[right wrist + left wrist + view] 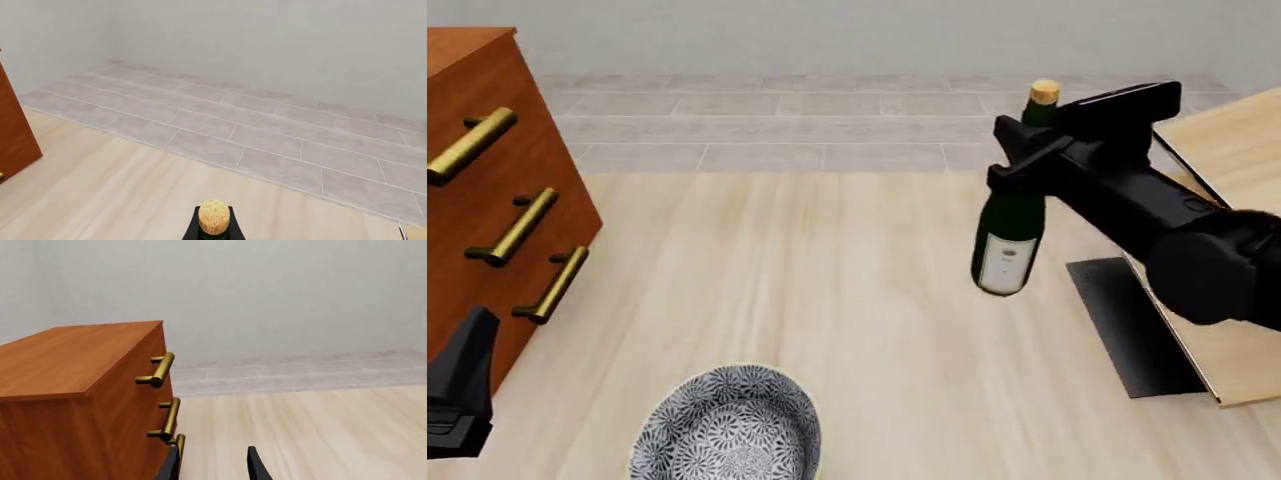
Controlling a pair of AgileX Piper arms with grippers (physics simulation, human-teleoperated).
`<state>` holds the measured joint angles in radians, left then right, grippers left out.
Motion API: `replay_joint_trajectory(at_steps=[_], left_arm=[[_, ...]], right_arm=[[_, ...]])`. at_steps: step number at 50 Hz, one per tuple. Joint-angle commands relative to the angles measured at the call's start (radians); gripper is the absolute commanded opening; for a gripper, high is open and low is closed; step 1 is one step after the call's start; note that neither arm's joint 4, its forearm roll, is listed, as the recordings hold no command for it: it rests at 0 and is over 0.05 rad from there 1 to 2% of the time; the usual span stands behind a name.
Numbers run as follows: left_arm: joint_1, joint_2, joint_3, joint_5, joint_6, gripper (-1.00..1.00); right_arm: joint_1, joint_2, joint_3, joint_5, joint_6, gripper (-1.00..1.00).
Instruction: Put the wine bottle on the wine rack.
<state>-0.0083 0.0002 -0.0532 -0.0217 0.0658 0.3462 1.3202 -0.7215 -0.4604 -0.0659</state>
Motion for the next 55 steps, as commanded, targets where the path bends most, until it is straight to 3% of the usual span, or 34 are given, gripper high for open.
replay_joint_trajectory(at_steps=[1, 3, 5, 6, 13, 16, 17, 18, 20, 26, 27, 29, 34, 37, 39, 53, 55], left_arm=[[-0.006, 0.000, -0.004, -0.003, -0.009, 1.00], [-0.006, 0.000, -0.005, -0.004, -0.010, 1.00], [-0.006, 0.000, -0.005, -0.004, -0.010, 1.00], [-0.004, 0.000, -0.005, -0.005, -0.012, 1.00], [-0.006, 0.000, -0.002, -0.009, -0.017, 1.00], [-0.009, 0.000, 0.001, -0.013, -0.012, 1.00], [-0.008, 0.000, 0.001, -0.014, -0.012, 1.00], [-0.010, 0.000, 0.002, -0.017, -0.009, 1.00], [-0.013, 0.000, 0.002, -0.024, 0.001, 1.00], [-0.017, 0.000, 0.000, -0.023, -0.007, 1.00], [-0.017, 0.000, 0.001, -0.025, -0.009, 1.00], [-0.017, 0.000, 0.003, -0.026, -0.011, 1.00], [-0.018, 0.000, -0.002, -0.023, -0.014, 1.00], [-0.021, 0.000, -0.009, -0.019, -0.017, 1.00], [-0.022, 0.000, -0.009, -0.019, -0.018, 1.00], [-0.035, 0.000, -0.010, -0.017, -0.029, 1.00], [-0.035, 0.000, -0.011, -0.015, -0.031, 1.00]], right_arm=[[-0.038, -0.146, -0.037, 0.159, 0.003, -1.00], [-0.028, -0.163, -0.060, 0.208, 0.039, -1.00], [-0.037, -0.173, -0.070, 0.228, 0.039, -1.00], [-0.090, -0.205, -0.077, 0.265, 0.030, -1.00], [-0.052, -0.241, -0.164, 0.418, 0.137, -1.00], [-0.060, -0.255, -0.190, 0.466, 0.139, -1.00], [-0.101, -0.277, -0.198, 0.488, 0.137, -1.00], [-0.077, -0.278, -0.210, 0.502, 0.139, -1.00], [-0.087, -0.288, -0.235, 0.542, 0.172, -1.00], [-0.134, -0.297, -0.290, 0.615, 0.212, -1.00], [-0.155, -0.287, -0.314, 0.652, 0.250, -1.00], [-0.170, -0.284, -0.328, 0.670, 0.265, -1.00], [-0.231, -0.297, -0.374, 0.723, 0.270, -1.00], [-0.267, -0.295, -0.395, 0.768, 0.312, -1.00], [-0.283, -0.307, -0.399, 0.772, 0.305, -1.00], [-0.422, -0.354, -0.531, 0.976, 0.411, -1.00], [-0.431, -0.361, -0.547, 0.989, 0.404, -1.00]])
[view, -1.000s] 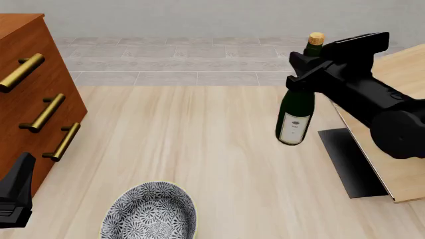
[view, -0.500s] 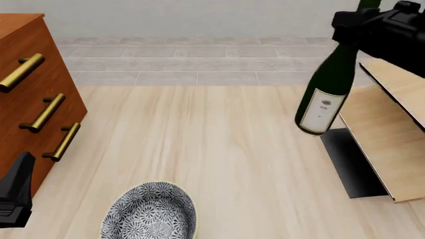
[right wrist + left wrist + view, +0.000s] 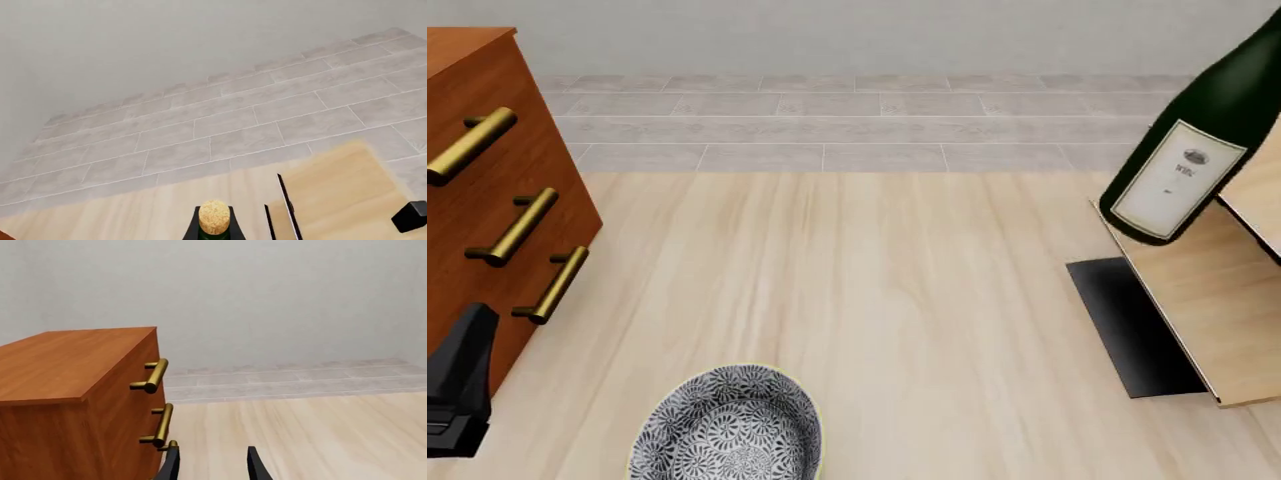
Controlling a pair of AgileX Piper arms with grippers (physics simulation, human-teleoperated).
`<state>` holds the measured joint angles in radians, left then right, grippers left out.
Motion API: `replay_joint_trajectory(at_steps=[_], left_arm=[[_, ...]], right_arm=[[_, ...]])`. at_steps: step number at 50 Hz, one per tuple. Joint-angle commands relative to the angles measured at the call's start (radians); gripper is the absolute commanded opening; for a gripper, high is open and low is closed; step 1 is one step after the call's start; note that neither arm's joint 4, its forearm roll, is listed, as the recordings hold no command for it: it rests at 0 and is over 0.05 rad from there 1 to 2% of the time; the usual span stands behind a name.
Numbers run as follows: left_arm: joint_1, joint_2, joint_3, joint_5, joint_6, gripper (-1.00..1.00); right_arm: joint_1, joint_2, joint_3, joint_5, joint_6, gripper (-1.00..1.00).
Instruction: Put the wine bottle on the wine rack.
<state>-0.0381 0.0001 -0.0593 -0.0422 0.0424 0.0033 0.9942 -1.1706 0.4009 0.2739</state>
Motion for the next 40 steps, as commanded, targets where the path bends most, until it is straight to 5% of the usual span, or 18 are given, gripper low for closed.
replay_joint_trajectory(at_steps=[1, 18, 40], left_arm=[[-0.005, 0.000, -0.007, 0.005, -0.009, 1.00], [-0.001, 0.000, -0.007, 0.007, -0.035, 1.00], [-0.004, 0.000, 0.000, 0.004, -0.042, 1.00]], right_arm=[[-0.105, -0.039, -0.105, 0.137, 0.062, -1.00], [-0.280, -0.056, -0.170, 0.251, 0.136, -1.00], [-0.473, -0.018, -0.169, 0.241, 0.194, -1.00]])
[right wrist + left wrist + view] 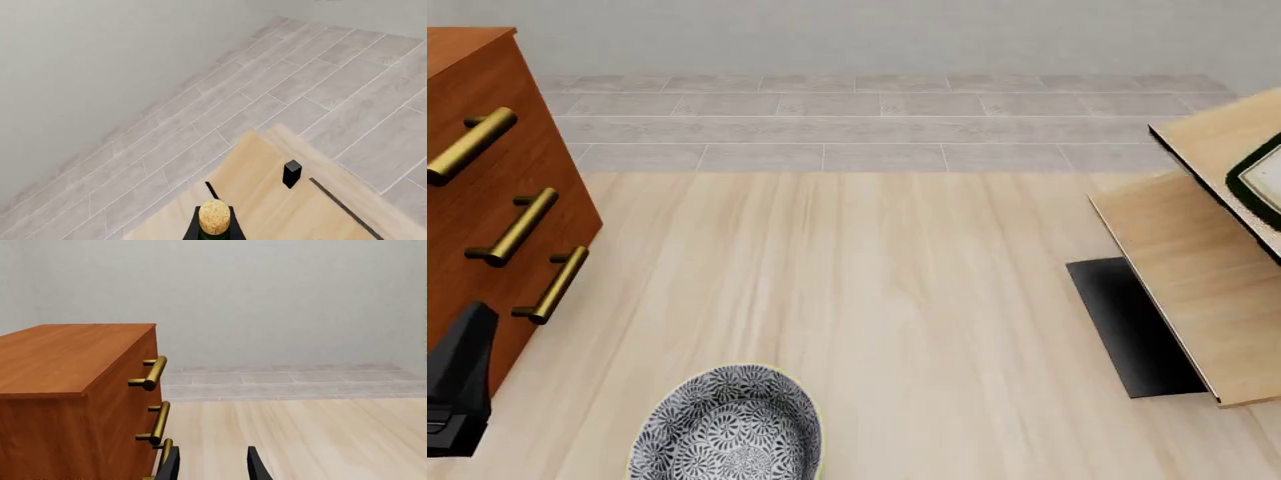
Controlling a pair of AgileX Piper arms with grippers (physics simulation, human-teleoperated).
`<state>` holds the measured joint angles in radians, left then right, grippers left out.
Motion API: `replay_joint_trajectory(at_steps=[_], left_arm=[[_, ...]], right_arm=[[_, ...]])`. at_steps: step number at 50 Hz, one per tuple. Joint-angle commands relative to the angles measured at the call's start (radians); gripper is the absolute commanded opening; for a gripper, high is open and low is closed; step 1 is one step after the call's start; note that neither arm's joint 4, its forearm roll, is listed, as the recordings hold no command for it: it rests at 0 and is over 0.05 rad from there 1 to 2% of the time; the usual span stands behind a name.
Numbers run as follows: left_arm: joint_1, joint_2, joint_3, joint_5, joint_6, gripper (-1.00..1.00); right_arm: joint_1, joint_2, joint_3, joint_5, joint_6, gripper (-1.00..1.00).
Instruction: Put the wine bottle on the wine rack.
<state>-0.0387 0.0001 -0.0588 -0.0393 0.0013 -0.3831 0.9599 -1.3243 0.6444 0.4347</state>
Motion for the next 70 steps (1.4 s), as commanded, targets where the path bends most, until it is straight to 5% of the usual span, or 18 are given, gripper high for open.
replay_joint_trajectory(at_steps=[1, 70], left_arm=[[-0.003, 0.000, -0.001, 0.001, -0.001, 1.00], [-0.008, 0.000, 0.004, 0.002, 0.004, 1.00]], right_arm=[[-0.093, 0.018, -0.018, -0.003, 0.034, -1.00], [-0.235, 0.003, 0.138, -0.088, 0.043, -1.00]])
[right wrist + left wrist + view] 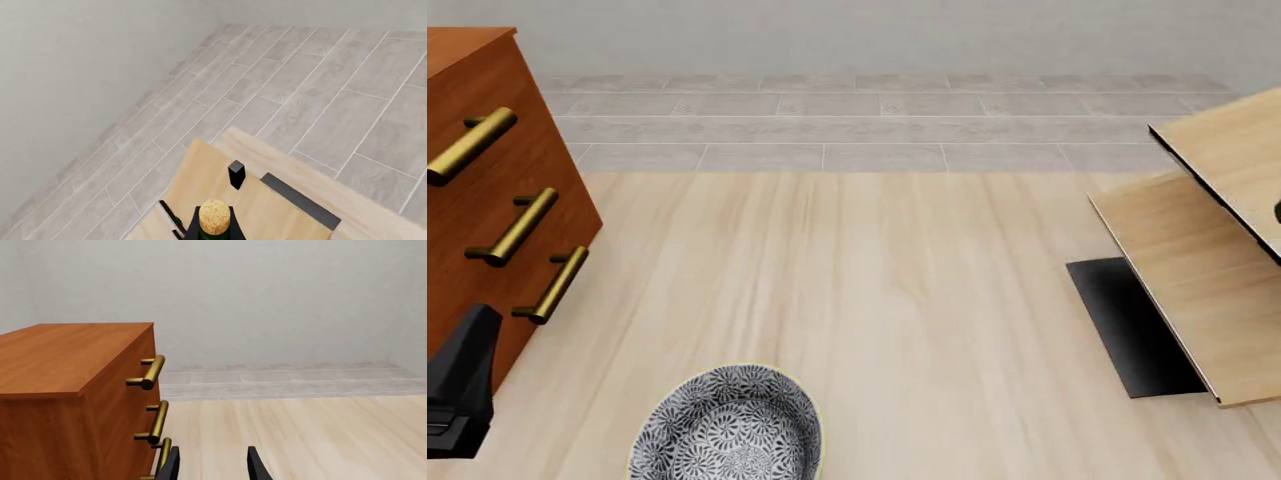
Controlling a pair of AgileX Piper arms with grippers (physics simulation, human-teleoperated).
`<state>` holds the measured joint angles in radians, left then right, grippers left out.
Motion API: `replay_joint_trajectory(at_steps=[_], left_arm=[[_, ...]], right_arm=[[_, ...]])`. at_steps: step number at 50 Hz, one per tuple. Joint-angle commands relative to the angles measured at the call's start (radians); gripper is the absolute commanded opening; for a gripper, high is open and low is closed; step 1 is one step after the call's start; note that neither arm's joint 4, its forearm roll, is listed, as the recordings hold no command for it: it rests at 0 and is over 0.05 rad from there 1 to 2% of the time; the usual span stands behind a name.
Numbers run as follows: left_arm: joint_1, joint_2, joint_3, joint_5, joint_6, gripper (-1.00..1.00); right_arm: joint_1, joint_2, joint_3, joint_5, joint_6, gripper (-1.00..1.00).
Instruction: Put the wine bottle on the wine rack.
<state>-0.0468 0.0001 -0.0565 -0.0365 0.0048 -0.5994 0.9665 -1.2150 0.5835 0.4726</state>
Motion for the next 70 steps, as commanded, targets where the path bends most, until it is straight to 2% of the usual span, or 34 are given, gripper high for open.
replay_joint_trajectory(at_steps=[1, 70], left_arm=[[0.000, 0.000, 0.001, 0.000, 0.000, 1.00], [0.006, 0.000, 0.027, -0.007, 0.005, 1.00]], right_arm=[[-0.020, -0.004, 0.031, -0.028, 0.006, -1.00], [-0.135, 0.082, 0.218, -0.219, -0.001, -1.00]])
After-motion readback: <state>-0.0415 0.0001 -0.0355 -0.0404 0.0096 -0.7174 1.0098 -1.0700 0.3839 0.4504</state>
